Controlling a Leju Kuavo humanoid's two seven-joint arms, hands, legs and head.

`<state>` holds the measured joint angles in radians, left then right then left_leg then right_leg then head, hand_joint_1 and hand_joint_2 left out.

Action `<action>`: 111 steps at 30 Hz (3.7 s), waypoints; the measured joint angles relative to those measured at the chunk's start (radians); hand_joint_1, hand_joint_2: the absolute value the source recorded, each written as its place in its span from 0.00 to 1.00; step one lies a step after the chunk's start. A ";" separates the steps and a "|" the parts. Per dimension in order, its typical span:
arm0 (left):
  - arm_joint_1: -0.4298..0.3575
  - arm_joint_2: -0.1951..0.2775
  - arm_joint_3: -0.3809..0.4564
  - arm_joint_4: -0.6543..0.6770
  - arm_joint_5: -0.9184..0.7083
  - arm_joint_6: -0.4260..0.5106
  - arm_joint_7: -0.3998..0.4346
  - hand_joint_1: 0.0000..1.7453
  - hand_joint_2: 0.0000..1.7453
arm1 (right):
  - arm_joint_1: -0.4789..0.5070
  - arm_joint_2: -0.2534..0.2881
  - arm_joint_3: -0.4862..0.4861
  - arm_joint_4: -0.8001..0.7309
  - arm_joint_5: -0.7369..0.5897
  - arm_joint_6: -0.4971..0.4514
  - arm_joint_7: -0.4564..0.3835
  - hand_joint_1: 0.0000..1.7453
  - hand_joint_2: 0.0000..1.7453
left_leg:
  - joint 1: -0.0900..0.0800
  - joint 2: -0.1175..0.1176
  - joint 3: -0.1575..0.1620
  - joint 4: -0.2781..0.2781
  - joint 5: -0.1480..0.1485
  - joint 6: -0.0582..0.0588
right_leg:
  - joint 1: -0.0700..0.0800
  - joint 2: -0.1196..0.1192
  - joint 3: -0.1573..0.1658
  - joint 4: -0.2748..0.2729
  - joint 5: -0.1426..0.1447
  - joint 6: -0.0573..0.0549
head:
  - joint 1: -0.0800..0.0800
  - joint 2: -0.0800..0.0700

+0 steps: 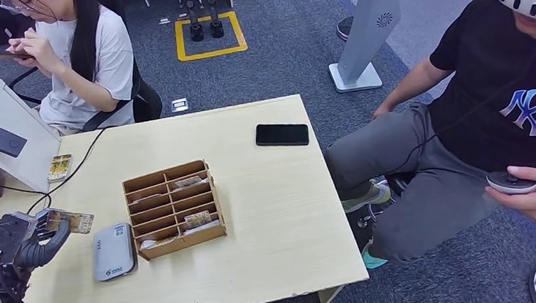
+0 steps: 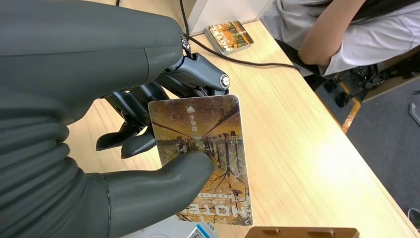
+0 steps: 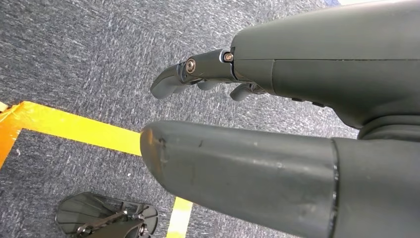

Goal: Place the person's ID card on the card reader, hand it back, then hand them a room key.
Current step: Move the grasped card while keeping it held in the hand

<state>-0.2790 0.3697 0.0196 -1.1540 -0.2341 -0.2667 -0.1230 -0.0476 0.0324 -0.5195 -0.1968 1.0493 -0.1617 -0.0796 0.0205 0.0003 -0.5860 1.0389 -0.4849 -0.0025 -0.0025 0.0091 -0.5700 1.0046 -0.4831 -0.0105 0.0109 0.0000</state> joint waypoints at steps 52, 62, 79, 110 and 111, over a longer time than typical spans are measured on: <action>0.033 -0.034 -0.150 -0.050 -0.160 0.095 0.018 1.00 1.00 | -0.006 0.008 -0.037 0.000 0.050 0.000 -0.005 0.00 0.00 | -0.001 -0.002 0.000 0.000 0.000 0.000 | 0.000 -0.002 0.001 0.000 0.000 0.000 | 0.000 0.000; -0.014 -0.099 -0.157 -0.008 -0.184 0.141 0.034 1.00 1.00 | -0.005 0.009 -0.041 0.000 0.058 0.003 -0.003 0.00 0.00 | 0.000 -0.002 0.000 0.000 0.000 0.000 | 0.000 -0.002 0.000 0.000 0.000 0.000 | 0.000 0.000; -0.057 -0.121 -0.156 0.118 -0.313 0.248 0.041 1.00 1.00 | -0.004 0.012 -0.060 0.000 0.089 0.009 -0.003 0.00 0.00 | 0.000 -0.002 0.000 0.000 0.000 0.000 | 0.000 -0.002 0.000 0.000 0.000 0.000 | 0.000 0.000; -0.038 -0.046 -0.099 0.040 -0.227 0.162 0.012 1.00 1.00 | -0.003 0.012 -0.087 0.000 0.091 0.009 -0.006 0.00 0.00 | 0.000 -0.002 0.000 0.000 0.000 0.000 | 0.000 -0.002 0.000 0.000 0.000 0.000 | 0.000 0.000; -0.038 -0.046 -0.099 0.040 -0.227 0.162 0.012 1.00 1.00 | -0.003 0.012 -0.087 0.000 0.091 0.009 -0.006 0.00 0.00 | 0.000 -0.002 0.000 0.000 0.000 0.000 | 0.000 -0.002 0.000 0.000 0.000 0.000 | 0.000 0.000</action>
<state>-0.3173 0.3239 -0.0793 -1.1135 -0.4611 -0.1049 -0.1106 -0.0501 0.0446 -0.6062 -0.1968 1.1398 -0.1526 -0.0858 0.0202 -0.0017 -0.5860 1.0389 -0.4848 -0.0024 -0.0026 0.0071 -0.5695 1.0050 -0.4831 -0.0104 0.0107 0.0000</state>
